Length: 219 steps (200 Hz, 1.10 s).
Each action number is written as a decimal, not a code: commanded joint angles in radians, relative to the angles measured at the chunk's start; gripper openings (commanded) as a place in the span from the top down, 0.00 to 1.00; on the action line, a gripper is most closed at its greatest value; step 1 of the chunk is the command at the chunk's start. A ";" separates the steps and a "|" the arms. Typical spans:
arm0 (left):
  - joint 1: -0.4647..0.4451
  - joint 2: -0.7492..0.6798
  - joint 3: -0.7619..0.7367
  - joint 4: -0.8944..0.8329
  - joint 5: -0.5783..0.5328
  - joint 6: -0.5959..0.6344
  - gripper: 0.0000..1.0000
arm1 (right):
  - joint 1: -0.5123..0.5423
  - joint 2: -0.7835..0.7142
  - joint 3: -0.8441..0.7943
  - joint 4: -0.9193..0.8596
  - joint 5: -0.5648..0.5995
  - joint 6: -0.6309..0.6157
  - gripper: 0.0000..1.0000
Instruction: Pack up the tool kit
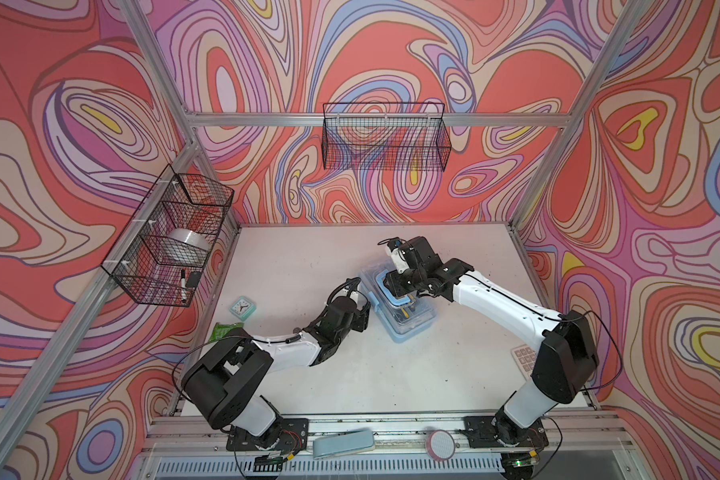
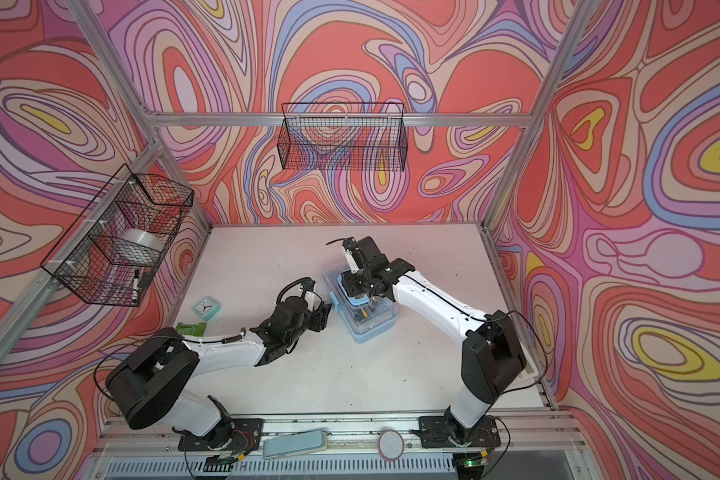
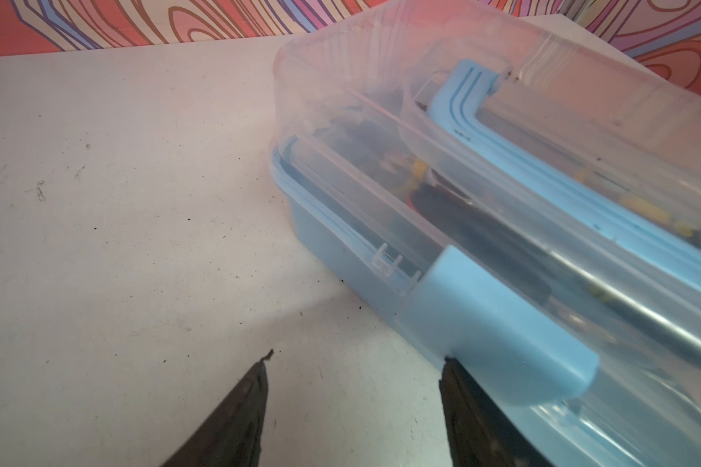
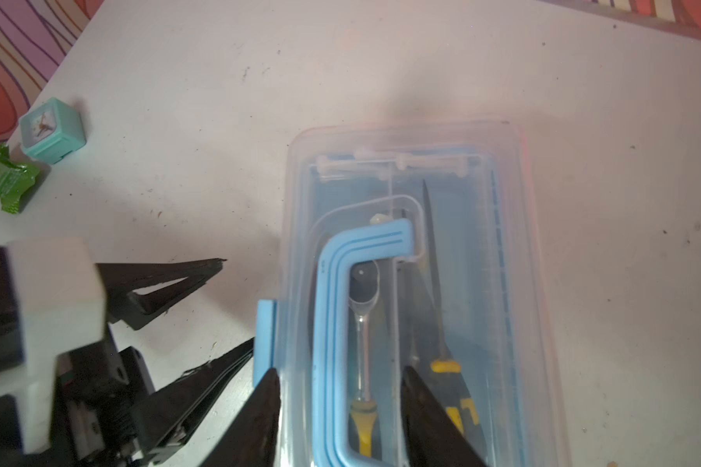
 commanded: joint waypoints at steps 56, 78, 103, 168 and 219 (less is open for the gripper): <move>0.017 0.013 -0.007 0.038 0.090 -0.064 0.33 | 0.104 0.106 0.061 -0.062 0.094 0.102 0.76; 0.018 0.016 -0.010 0.037 0.096 -0.073 0.33 | 0.117 0.138 0.069 -0.070 0.103 0.110 0.81; 0.018 0.019 -0.011 0.037 0.097 -0.079 0.33 | 0.131 0.155 0.081 -0.076 0.114 0.115 0.83; 0.020 0.011 -0.028 0.040 0.088 -0.092 0.33 | 0.152 0.224 0.130 -0.127 0.213 0.146 0.86; 0.020 0.016 -0.031 0.045 0.088 -0.096 0.33 | 0.164 0.250 0.140 -0.145 0.242 0.157 0.86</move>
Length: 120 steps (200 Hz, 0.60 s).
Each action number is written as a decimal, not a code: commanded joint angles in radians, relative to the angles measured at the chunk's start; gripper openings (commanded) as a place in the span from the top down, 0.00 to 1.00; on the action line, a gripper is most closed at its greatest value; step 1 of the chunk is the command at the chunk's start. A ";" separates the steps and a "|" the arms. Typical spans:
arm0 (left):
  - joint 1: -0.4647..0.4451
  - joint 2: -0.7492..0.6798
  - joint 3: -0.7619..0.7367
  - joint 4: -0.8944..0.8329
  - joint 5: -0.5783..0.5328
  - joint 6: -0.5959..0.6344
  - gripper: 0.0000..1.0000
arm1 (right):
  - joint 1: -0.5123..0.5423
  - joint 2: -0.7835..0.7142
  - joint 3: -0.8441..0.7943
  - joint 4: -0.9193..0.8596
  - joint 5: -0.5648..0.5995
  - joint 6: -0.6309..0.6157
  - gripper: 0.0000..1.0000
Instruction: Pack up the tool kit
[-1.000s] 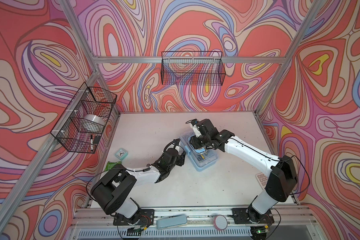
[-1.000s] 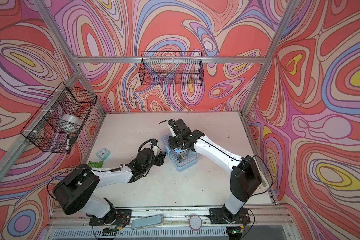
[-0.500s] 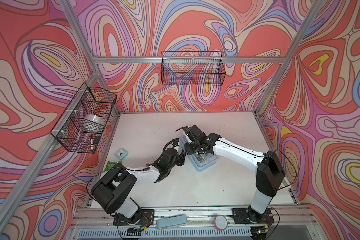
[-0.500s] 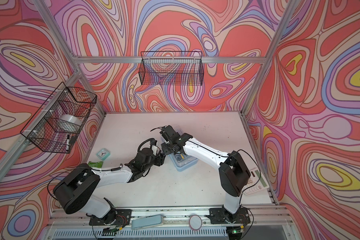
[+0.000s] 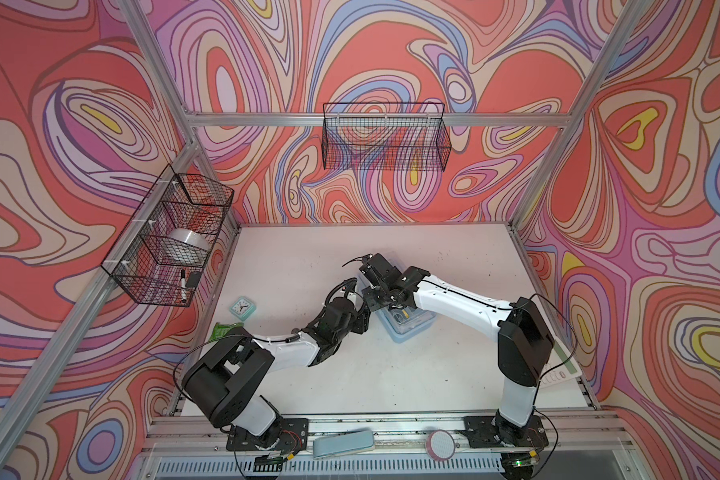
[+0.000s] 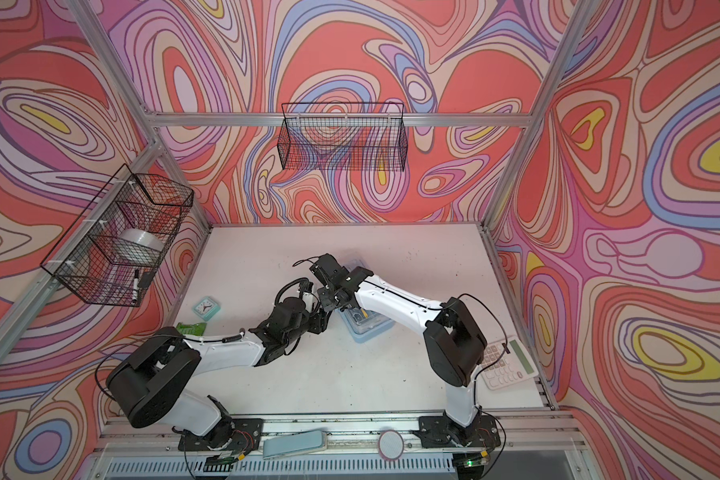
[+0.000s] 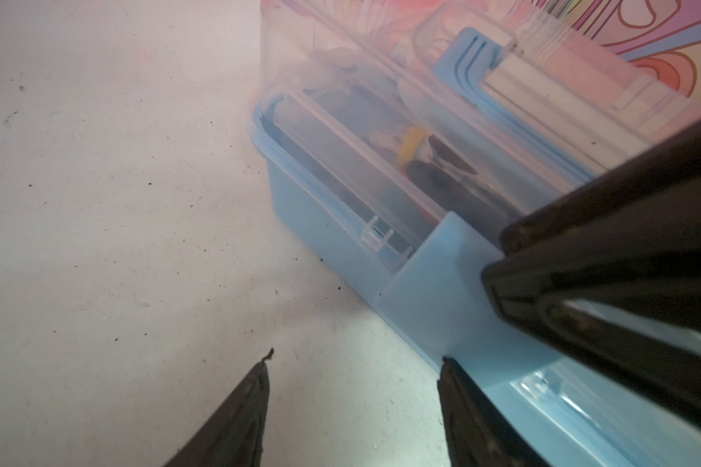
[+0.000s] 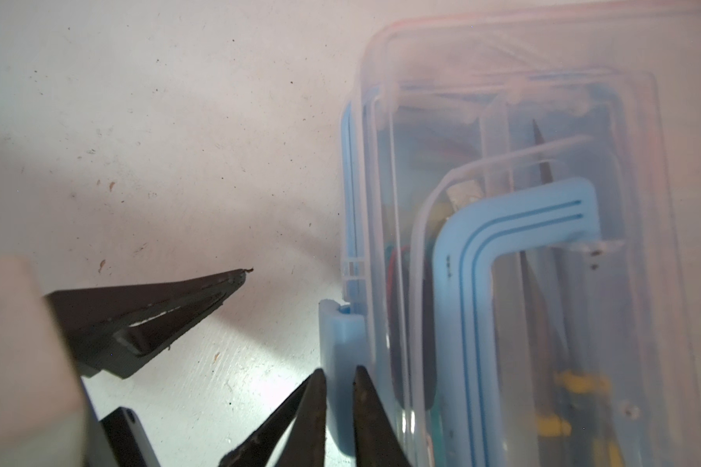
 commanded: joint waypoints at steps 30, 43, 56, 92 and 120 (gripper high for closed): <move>0.000 0.012 -0.013 0.036 0.001 -0.015 0.33 | 0.005 0.026 0.003 -0.048 0.075 0.026 0.87; 0.000 0.016 -0.013 0.042 0.002 -0.017 0.33 | 0.006 0.025 0.004 -0.050 0.078 0.026 0.87; 0.000 0.019 -0.011 0.047 0.002 -0.019 0.33 | 0.006 0.025 0.005 -0.052 0.080 0.027 0.87; 0.000 0.026 -0.010 0.054 0.002 -0.027 0.33 | 0.009 0.035 0.005 -0.058 0.084 0.034 0.87; 0.001 0.031 -0.010 0.058 0.002 -0.029 0.33 | 0.010 0.038 0.005 -0.063 0.098 0.038 0.87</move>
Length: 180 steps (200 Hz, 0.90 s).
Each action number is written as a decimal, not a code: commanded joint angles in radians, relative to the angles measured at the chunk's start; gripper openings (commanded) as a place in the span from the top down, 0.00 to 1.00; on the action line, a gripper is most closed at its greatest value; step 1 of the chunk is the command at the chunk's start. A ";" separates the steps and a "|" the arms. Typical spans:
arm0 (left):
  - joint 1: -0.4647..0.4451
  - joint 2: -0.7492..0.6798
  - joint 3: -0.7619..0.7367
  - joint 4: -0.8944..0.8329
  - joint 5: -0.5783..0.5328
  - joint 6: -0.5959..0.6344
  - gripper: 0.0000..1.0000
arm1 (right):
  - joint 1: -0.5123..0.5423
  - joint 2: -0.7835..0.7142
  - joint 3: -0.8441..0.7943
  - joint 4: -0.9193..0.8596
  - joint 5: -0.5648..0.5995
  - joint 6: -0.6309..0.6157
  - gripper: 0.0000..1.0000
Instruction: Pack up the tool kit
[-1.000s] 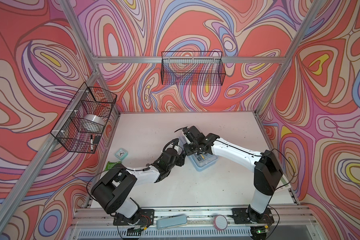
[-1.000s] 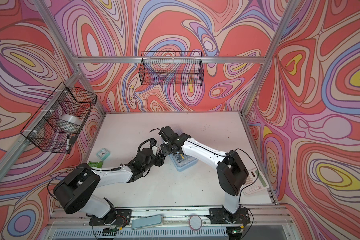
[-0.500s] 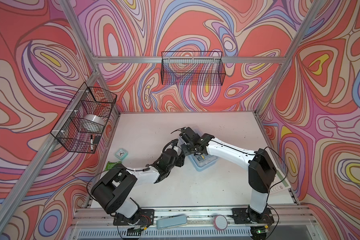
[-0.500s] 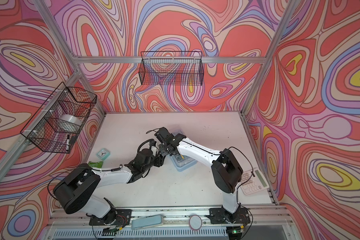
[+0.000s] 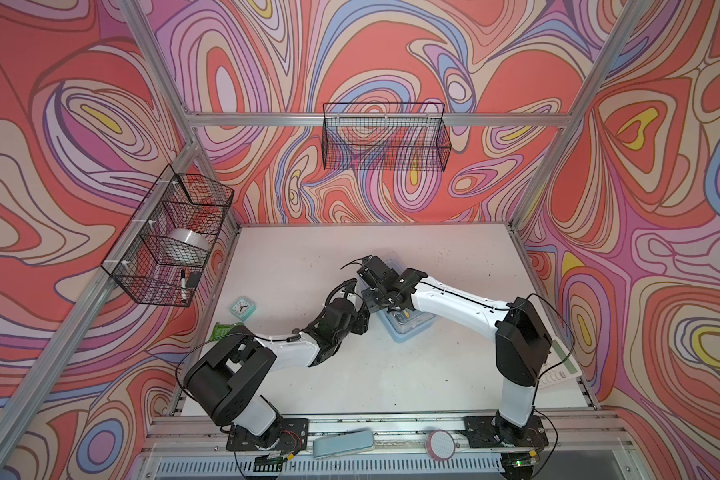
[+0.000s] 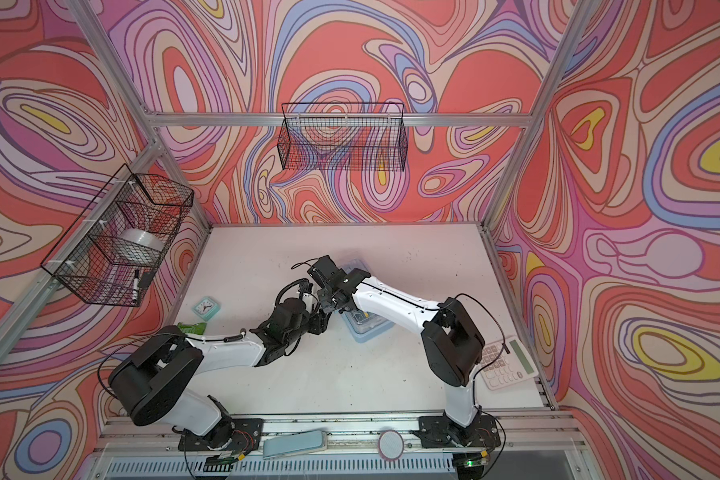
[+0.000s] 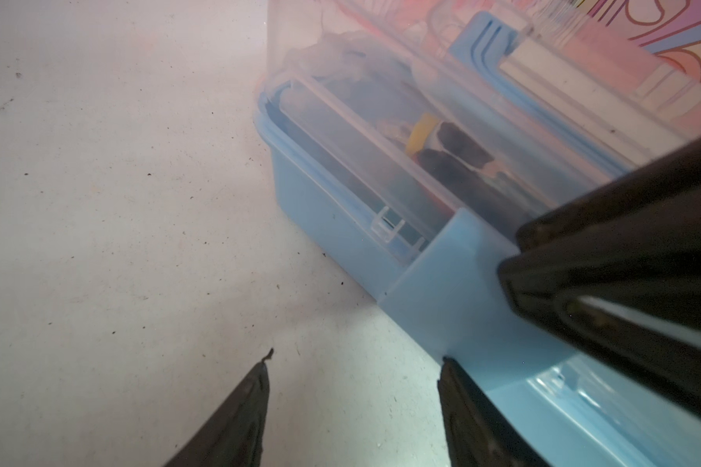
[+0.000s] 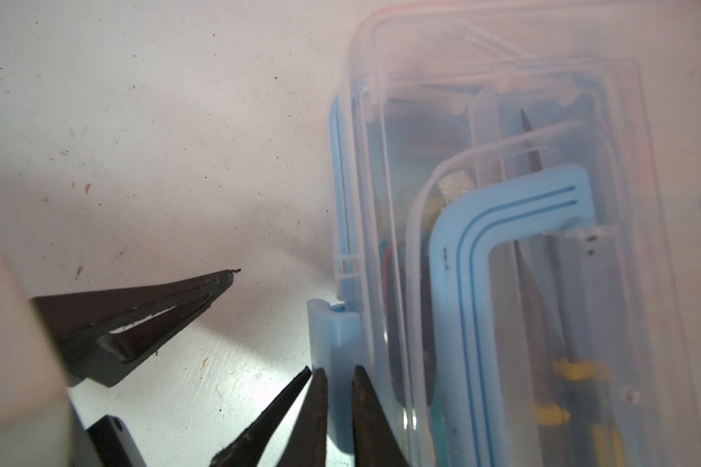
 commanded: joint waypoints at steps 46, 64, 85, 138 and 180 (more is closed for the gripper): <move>0.000 0.023 -0.003 0.056 0.005 -0.023 0.33 | -0.001 0.031 0.004 -0.055 0.067 0.021 0.87; 0.000 0.028 -0.001 0.061 0.005 -0.029 0.33 | 0.000 0.032 0.004 -0.054 0.072 0.023 0.87; 0.000 0.039 -0.001 0.074 0.008 -0.037 0.33 | 0.000 0.034 0.002 -0.053 0.071 0.026 0.87; 0.000 0.061 0.013 0.096 0.013 -0.058 0.34 | -0.001 0.035 0.001 -0.051 0.070 0.032 0.88; 0.000 0.060 0.017 0.107 0.014 -0.072 0.34 | 0.002 0.025 -0.005 -0.038 0.048 0.039 0.88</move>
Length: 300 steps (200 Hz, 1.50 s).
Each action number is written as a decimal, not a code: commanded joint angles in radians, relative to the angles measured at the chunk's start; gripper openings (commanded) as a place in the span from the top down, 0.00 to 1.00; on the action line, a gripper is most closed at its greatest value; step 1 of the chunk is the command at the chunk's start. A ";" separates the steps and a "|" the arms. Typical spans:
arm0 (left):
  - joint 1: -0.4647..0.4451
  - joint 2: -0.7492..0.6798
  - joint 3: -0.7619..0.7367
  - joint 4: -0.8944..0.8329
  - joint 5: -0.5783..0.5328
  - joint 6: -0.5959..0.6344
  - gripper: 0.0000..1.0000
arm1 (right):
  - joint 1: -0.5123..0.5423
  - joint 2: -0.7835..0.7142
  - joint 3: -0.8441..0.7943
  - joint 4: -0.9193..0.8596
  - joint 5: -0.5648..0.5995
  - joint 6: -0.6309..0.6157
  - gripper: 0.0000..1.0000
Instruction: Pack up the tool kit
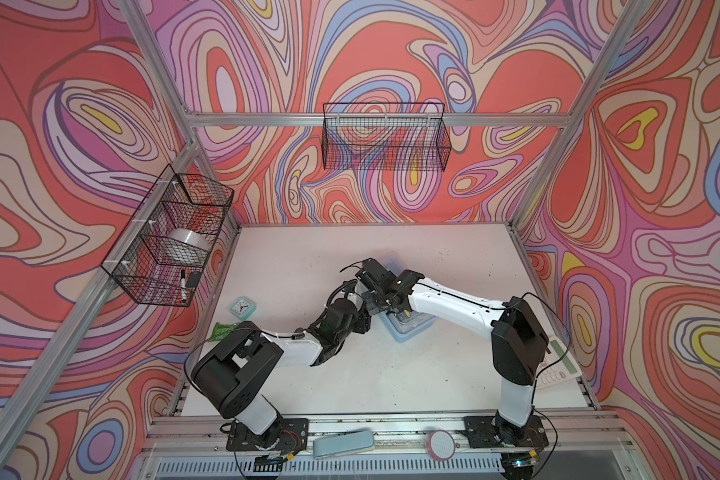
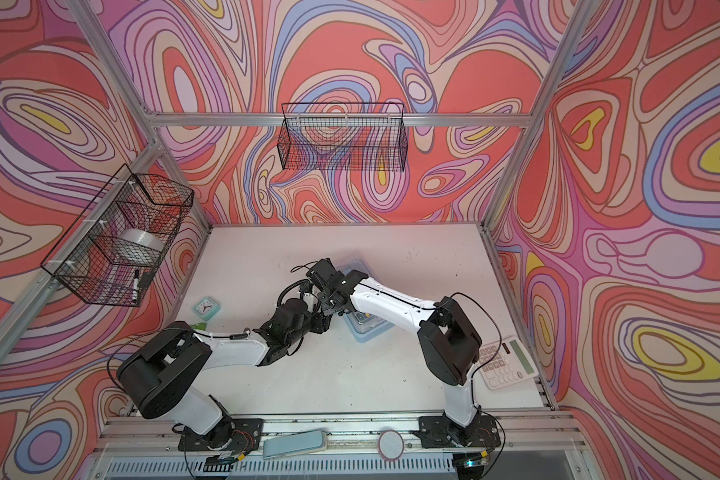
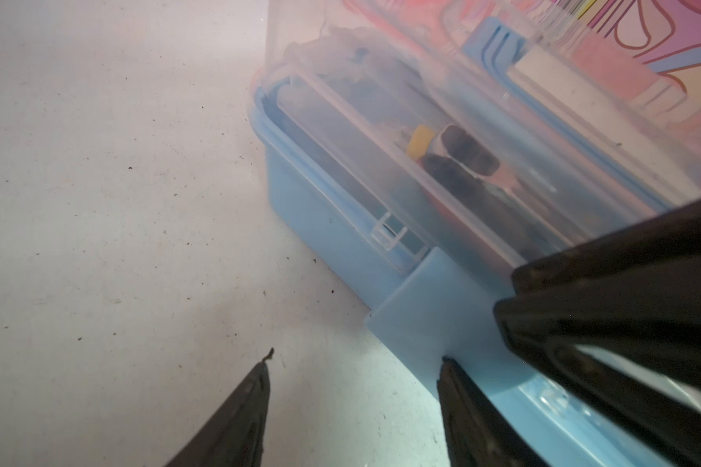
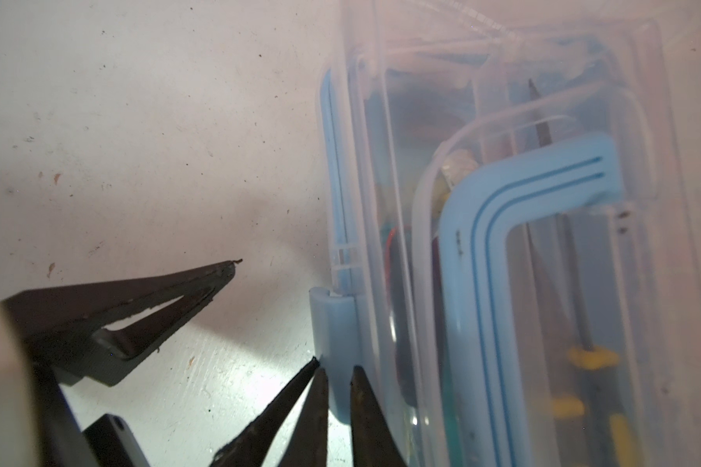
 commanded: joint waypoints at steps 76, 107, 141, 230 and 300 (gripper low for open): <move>0.000 0.029 0.035 0.031 0.006 -0.017 0.34 | 0.005 -0.083 -0.028 0.075 -0.075 0.045 0.87; 0.000 0.040 0.033 0.036 0.005 -0.020 0.35 | 0.004 -0.169 -0.038 0.113 -0.088 0.052 0.84; 0.000 0.044 0.040 0.038 0.007 -0.025 0.35 | -0.010 -0.216 -0.053 0.104 -0.015 0.029 0.77; 0.000 0.059 0.055 0.034 0.009 -0.027 0.37 | -0.298 -0.286 -0.296 0.197 -0.009 -0.109 0.60; 0.000 0.080 0.077 0.024 0.013 -0.028 0.38 | -0.306 -0.245 -0.351 0.280 -0.254 -0.191 0.35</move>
